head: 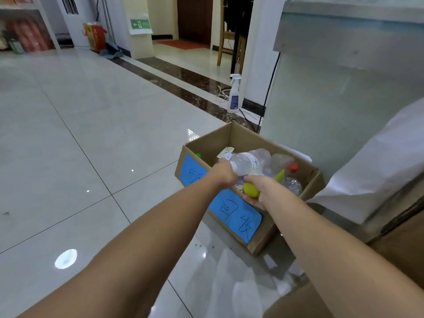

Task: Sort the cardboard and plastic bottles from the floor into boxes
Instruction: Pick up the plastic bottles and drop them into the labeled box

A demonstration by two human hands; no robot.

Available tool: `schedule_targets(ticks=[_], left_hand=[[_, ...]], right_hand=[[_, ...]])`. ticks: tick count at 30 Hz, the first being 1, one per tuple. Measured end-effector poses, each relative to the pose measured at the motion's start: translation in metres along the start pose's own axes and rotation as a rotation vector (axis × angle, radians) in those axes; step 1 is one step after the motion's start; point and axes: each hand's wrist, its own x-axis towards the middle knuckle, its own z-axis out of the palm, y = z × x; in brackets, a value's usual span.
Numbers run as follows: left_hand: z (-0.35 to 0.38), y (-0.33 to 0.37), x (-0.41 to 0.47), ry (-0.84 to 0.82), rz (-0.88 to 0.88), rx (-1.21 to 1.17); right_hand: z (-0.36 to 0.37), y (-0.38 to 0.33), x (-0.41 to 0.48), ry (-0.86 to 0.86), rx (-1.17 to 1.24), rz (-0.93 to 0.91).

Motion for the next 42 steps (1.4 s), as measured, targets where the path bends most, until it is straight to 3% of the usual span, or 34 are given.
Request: schedule_targets(ticks=[8,12,13,16,18,22,28,36,42], left_hand=[[0.02,-0.011,0.004,-0.022,-0.002,0.205],[0.012,-0.042,-0.006,0.043,-0.042,0.273],[0.006,-0.05,-0.013,0.059,-0.05,0.319],[-0.012,-0.08,-0.034,0.076,-0.097,0.466],[-0.027,-0.104,-0.051,0.105,-0.143,0.509],[-0.059,-0.155,-0.11,0.159,-0.263,0.52],[-0.11,-0.248,-0.234,0.299,-0.502,0.487],[-0.128,-0.366,-0.454,0.431,-0.926,0.361],[-0.083,-0.394,-0.592,0.488,-1.187,0.179]], right_hand=[[0.004,0.013,0.024,0.018,-0.262,-0.162],[0.006,0.012,-0.005,0.333,-0.518,-0.134],[0.007,0.014,-0.015,0.4,-0.621,-0.203],[0.01,0.023,-0.052,0.518,-0.977,-0.65],[0.024,0.032,-0.062,0.428,-1.175,-0.89],[0.079,0.062,-0.092,0.21,-1.361,-1.082],[0.181,0.134,-0.164,-0.165,-1.448,-1.375],[0.286,0.254,-0.279,-0.673,-1.545,-1.688],[0.308,0.339,-0.357,-1.034,-1.584,-1.802]])
